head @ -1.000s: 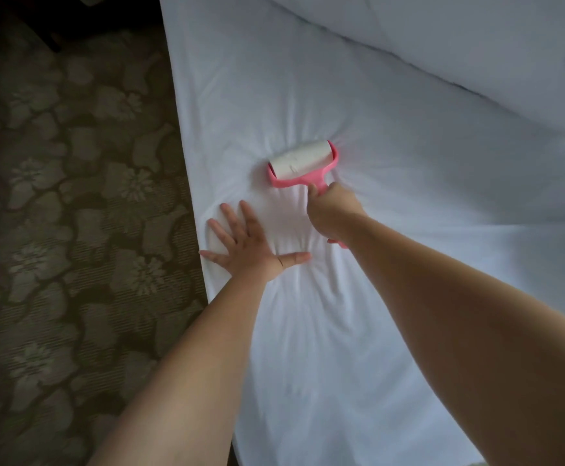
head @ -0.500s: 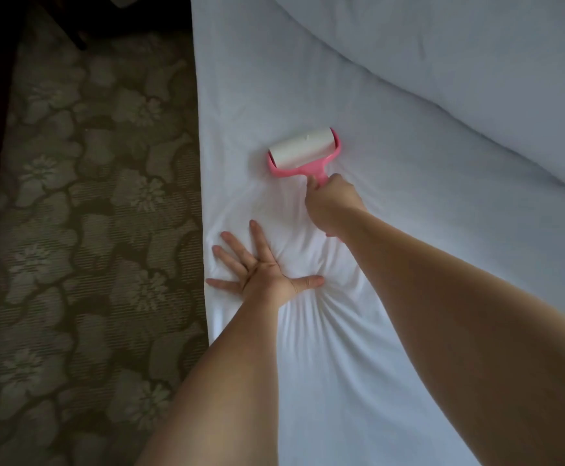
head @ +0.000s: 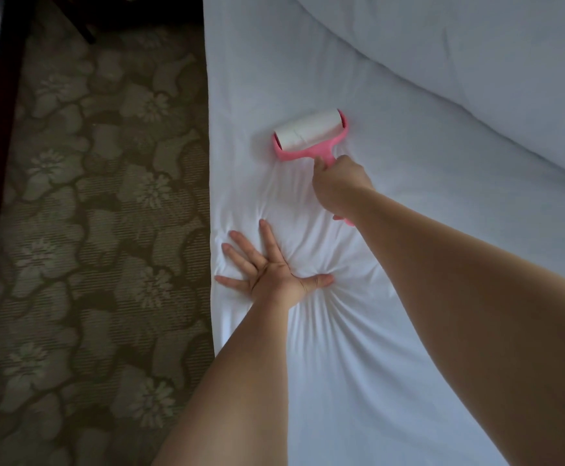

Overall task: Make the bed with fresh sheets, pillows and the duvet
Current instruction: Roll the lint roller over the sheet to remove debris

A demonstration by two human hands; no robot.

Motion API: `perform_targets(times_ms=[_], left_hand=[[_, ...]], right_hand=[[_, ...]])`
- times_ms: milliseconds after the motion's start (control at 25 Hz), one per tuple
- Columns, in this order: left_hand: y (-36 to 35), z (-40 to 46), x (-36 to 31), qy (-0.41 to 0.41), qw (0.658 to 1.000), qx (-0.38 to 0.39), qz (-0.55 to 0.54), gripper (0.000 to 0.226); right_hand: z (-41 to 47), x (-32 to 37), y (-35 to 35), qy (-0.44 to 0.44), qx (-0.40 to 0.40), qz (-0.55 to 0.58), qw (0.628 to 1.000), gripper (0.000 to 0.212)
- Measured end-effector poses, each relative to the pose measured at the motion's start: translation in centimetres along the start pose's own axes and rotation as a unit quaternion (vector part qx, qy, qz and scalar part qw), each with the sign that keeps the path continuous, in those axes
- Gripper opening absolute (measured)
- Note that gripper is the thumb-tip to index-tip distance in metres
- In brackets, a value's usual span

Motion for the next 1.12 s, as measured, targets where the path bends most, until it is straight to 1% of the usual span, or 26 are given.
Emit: perform_targets(times_ms=[240, 400, 480, 600, 840, 1040, 1120], left_hand=[[0.1, -0.4, 0.1, -0.032, 0.999, -0.019, -0.004, 0.152], [0.9, -0.9, -0.3, -0.042, 0.999, -0.031, -0.005, 0.154], [1.6, -2.1, 0.1, -0.065, 0.997, -0.044, 0.002, 0.150], [1.0, -4.1, 1.7, -0.114, 0.991, -0.060, 0.039, 0.142], [-5.9, -10.4, 4.0, -0.144, 0.982, -0.069, 0.102, 0.139], [-11.1, -14.8, 5.6, -0.162, 0.970, -0.076, 0.162, 0.139], [-12.7, -16.6, 6.4, -0.172, 0.966, -0.075, 0.177, 0.138]], right_hand=[[-3.2, -2.9, -0.5, 0.004, -0.019, -0.012, 1.000, 0.052], [-7.1, -6.0, -0.8, -0.008, -0.021, -0.023, 0.999, 0.041], [-9.9, -8.4, -1.3, -0.016, -0.015, -0.022, 1.000, 0.037], [-13.6, -11.7, -2.3, -0.028, 0.000, -0.014, 1.000, 0.039], [-20.6, -17.6, -3.5, -0.027, 0.007, -0.022, 0.999, 0.038], [-25.5, -22.9, -5.0, -0.033, 0.006, -0.009, 0.999, 0.042], [-27.4, -25.1, -5.9, -0.032, 0.003, -0.006, 0.999, 0.047]])
Point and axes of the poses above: each hand's wrist, its own z-axis towards the middle knuckle, its own y-axis out of the back of the hand, x = y × z, the point moved 10 cm from there along z, towards the middle knuckle, and after that the axes turned 8 degrees about -z, right-handed, at the moved point
